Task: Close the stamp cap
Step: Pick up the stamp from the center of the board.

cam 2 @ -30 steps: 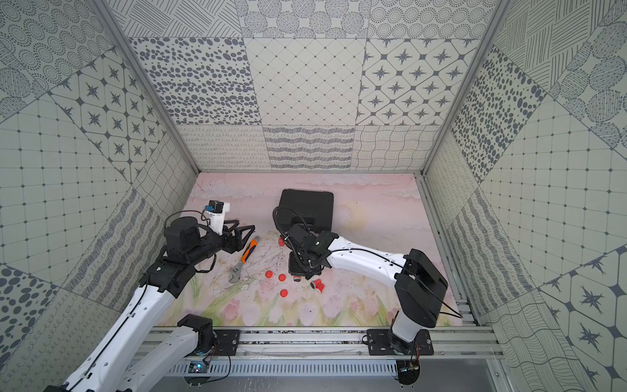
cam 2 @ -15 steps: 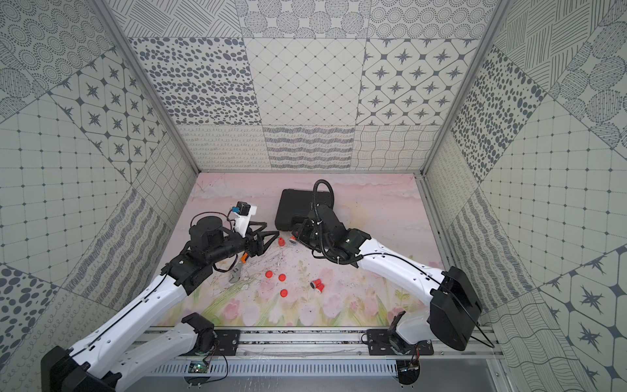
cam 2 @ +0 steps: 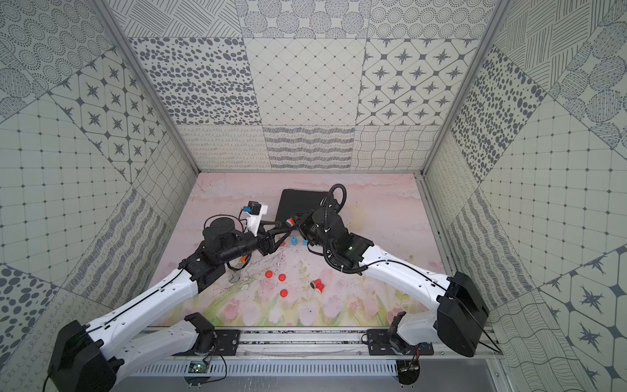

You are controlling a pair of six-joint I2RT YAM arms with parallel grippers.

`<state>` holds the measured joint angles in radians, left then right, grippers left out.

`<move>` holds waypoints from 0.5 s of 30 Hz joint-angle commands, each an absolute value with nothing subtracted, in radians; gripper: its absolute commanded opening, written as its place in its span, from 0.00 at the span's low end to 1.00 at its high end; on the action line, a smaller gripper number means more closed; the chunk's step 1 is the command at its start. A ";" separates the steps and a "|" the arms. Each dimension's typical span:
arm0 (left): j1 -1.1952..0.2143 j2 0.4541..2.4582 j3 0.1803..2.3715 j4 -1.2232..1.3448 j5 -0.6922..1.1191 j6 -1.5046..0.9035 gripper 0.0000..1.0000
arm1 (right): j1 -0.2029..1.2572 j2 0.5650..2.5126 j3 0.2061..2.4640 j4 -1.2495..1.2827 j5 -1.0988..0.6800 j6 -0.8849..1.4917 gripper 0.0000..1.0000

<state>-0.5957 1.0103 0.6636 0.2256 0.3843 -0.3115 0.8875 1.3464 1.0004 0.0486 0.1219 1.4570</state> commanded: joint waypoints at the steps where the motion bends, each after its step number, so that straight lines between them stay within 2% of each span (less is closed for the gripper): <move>1: -0.604 1.026 0.663 0.395 0.353 -0.372 0.58 | 0.899 1.335 1.021 0.143 0.141 1.494 0.05; 9: -0.605 1.052 0.655 0.450 0.293 -0.409 0.46 | 0.928 1.343 1.025 0.171 0.137 1.502 0.05; 15: -0.605 1.064 0.658 0.468 0.285 -0.414 0.33 | 0.932 1.343 1.017 0.179 0.132 1.507 0.04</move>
<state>-0.6064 1.0542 0.6559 0.3676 0.3424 -0.3885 0.9199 1.3468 1.0004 0.1200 0.1425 1.4899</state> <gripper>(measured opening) 0.339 0.199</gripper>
